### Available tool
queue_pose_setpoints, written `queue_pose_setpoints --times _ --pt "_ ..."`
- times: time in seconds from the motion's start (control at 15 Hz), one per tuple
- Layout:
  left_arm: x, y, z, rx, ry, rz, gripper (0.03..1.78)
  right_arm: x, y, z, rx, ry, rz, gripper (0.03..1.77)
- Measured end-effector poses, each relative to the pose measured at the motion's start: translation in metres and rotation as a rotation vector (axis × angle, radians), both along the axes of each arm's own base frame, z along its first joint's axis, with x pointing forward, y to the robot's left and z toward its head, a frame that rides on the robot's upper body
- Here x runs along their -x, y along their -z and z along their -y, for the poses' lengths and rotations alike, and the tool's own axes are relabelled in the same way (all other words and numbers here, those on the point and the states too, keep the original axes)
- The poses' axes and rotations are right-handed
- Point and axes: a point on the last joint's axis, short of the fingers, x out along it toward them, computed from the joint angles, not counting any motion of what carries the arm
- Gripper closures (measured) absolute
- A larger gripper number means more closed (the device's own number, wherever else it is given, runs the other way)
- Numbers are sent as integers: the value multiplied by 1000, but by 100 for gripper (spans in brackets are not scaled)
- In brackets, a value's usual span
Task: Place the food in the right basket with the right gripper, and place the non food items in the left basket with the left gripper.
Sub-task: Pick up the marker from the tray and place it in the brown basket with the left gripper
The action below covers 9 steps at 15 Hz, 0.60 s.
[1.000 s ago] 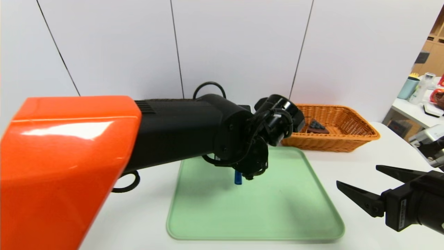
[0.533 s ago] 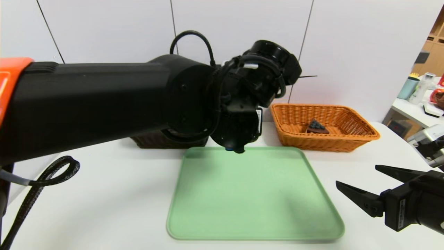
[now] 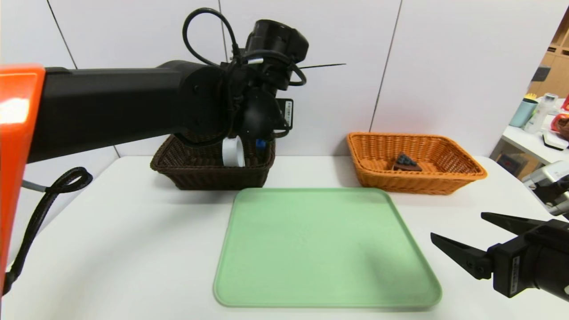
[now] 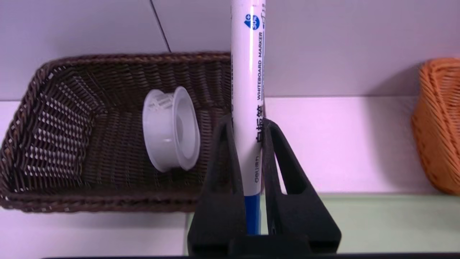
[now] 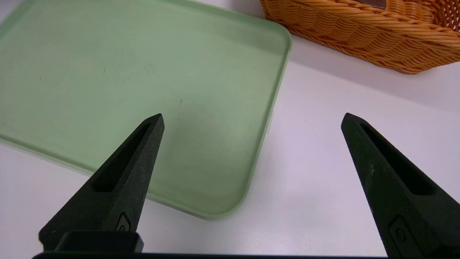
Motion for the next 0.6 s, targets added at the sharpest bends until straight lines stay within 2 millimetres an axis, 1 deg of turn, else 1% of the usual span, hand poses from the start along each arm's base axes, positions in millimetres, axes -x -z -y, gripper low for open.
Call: queue_pose_setpoints --times 0.13,0.4,0.6 --pt "-18 4 -10 3 -17 16 161 0 0 0 0 0 0 10" --pt "-51 24 -24 20 -50 15 161 -1 0 -1 2 0 -3 10" --pt "-72 38 -30 45 -79 43 161 -2 0 -1 3 -1 -2 10"
